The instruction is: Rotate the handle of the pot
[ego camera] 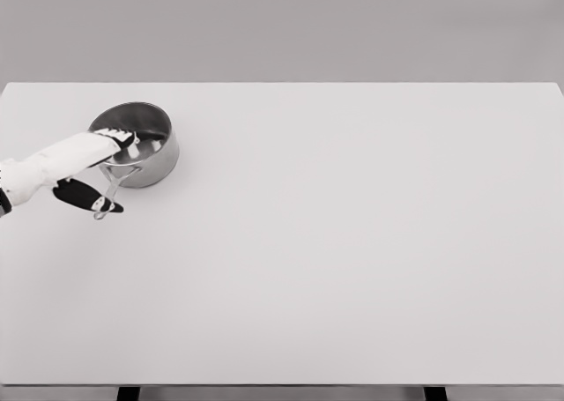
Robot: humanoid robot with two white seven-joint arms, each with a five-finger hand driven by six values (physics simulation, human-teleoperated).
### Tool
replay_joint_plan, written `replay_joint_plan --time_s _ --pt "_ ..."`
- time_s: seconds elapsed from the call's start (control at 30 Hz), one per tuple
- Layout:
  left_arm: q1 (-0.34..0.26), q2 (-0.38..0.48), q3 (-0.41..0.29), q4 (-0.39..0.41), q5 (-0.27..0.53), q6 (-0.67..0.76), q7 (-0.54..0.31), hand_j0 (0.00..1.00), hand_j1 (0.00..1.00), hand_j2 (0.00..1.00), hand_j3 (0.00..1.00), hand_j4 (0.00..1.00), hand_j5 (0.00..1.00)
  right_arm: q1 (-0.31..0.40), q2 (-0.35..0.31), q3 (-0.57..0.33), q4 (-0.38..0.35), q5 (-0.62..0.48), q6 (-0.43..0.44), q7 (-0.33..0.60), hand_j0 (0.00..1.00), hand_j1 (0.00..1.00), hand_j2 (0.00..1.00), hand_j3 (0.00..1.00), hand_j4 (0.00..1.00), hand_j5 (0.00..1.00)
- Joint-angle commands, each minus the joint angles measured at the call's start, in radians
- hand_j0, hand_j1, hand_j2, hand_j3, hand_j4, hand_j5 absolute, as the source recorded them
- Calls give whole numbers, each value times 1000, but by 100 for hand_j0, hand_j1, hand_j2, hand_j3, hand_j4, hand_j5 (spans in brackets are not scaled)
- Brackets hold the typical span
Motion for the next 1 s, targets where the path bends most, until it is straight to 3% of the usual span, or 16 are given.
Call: replay_joint_plan --time_s 0.0,0.33,0.43,0.47,0.5,0.53,0.63,0.7,0.8,0.97 --pt "-2 -7 -10 -4 -2 -2 -11 100 100 100 100 100 100 0 0 0 1 -1 4 1 100 100 100 100 100 100" --pt "-43 -6 -21 -4 -5 -77 -42 100 100 100 100 100 100 11 0 0 7 0 5 -2 100 100 100 100 100 100" --pt "-72 -27 -55 -3 -2 -179 -71 100 100 100 100 100 100 11 0 0 7 0 4 -2 100 100 100 100 100 100" --pt "-94 31 -62 11 -1 -270 -71 100 100 100 100 100 100 11 0 0 7 0 5 -2 100 100 100 100 100 100" --pt "-115 54 -151 16 -1 -391 -71 100 100 100 100 100 100 11 0 0 7 0 4 -2 100 100 100 100 100 100" --pt "-146 54 -188 16 -2 -419 -71 100 100 100 100 100 100 11 0 0 7 0 5 -2 100 100 100 100 100 100" --pt "-164 57 -196 5 -11 -419 -72 100 100 100 100 100 100 11 0 0 7 0 4 -2 100 100 100 100 100 100" --pt "-166 56 -196 10 -120 -419 -68 100 100 100 100 100 100 11 0 0 7 0 4 -2 100 100 100 100 100 100" --pt "-173 54 -196 14 -162 -419 -65 100 100 100 100 100 100 11 0 0 7 0 4 -2 100 100 100 100 100 100" --pt "-213 -3 -196 105 -272 -390 -65 100 100 100 100 100 100 11 0 0 7 0 4 -2 100 100 100 100 100 100"
